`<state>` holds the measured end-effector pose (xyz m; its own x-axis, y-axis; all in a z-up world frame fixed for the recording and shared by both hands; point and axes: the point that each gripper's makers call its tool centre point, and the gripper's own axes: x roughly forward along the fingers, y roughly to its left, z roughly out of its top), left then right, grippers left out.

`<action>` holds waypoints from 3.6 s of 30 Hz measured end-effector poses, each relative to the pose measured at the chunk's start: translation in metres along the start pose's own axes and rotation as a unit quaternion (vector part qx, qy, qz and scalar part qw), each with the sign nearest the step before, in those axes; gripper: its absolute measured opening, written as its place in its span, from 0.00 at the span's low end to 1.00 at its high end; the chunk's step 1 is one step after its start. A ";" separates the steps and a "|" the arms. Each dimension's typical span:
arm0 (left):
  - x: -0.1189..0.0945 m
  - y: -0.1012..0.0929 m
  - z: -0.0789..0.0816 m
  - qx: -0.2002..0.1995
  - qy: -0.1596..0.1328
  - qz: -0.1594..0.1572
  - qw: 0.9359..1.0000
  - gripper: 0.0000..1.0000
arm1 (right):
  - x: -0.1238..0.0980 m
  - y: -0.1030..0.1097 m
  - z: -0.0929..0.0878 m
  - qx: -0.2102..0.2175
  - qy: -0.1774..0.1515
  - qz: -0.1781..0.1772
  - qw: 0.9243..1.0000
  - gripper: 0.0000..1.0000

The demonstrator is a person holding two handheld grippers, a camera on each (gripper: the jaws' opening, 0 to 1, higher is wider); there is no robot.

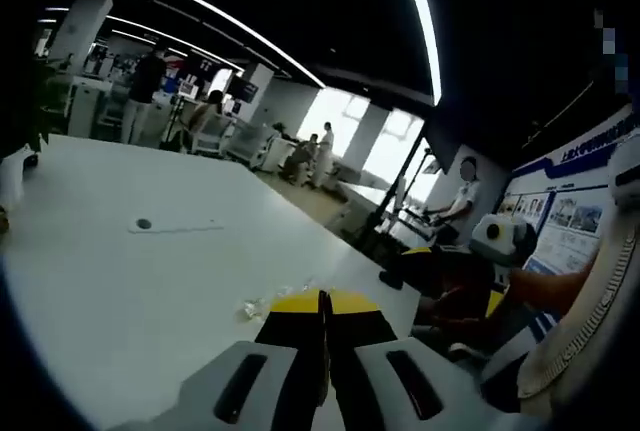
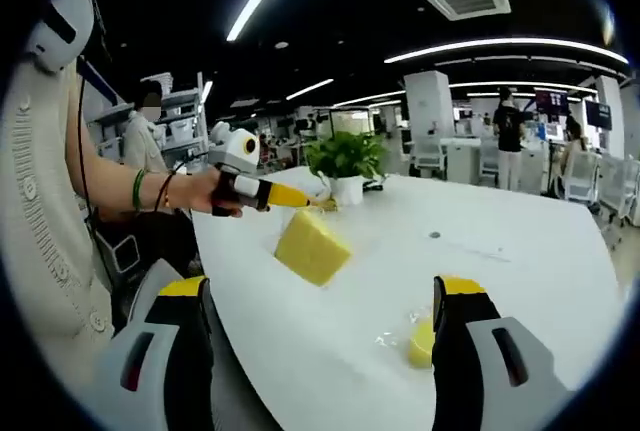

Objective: Compare the silicone blocks by pressing each to a similar depth, holding the contact briefly, and releasing to observe deformation and rebound differences across the visible hardness samples.

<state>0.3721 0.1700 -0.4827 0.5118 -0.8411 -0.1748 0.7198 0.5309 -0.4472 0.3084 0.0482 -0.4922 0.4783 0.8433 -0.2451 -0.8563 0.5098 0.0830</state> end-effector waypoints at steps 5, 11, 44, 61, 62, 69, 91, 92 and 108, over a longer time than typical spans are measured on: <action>-0.002 -0.027 0.025 0.035 -0.008 -0.018 0.999 0.00 | 0.009 -0.002 0.023 -0.039 0.034 0.051 0.997 0.81; -0.003 -0.048 0.042 0.069 -0.006 -0.025 0.997 0.00 | 0.025 -0.004 0.057 -0.092 0.027 0.084 0.992 0.82; 0.019 -0.086 0.059 0.138 0.021 -0.075 0.987 0.00 | 0.109 0.024 0.031 -0.193 0.169 0.256 0.932 0.48; 0.015 -0.091 0.048 0.160 0.045 -0.091 0.982 0.00 | 0.108 0.027 0.030 -0.216 0.148 0.248 0.933 0.21; 0.015 -0.092 0.048 0.162 0.045 -0.091 0.982 0.00 | 0.108 0.028 0.030 -0.212 0.150 0.249 0.933 0.19; 0.014 -0.094 0.045 0.164 0.047 -0.094 0.981 0.00 | 0.101 0.036 0.022 -0.156 0.199 0.266 0.930 0.09; 0.016 -0.108 0.034 0.179 0.067 -0.094 0.977 0.00 | 0.092 0.038 0.017 -0.205 0.199 0.262 0.922 0.05; 0.015 -0.108 0.033 0.180 0.069 -0.094 0.977 0.00 | 0.092 0.038 0.017 -0.205 0.200 0.263 0.922 0.05; 0.011 -0.107 0.031 0.192 0.083 -0.082 0.974 0.00 | 0.093 0.041 0.014 -0.215 0.205 0.271 0.916 0.04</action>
<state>0.3150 0.1068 -0.4096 0.3150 -0.9058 -0.2832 0.9241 0.3608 -0.1259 0.3212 0.1501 -0.4977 -0.0779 0.7724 -0.6303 -0.9861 -0.1530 -0.0656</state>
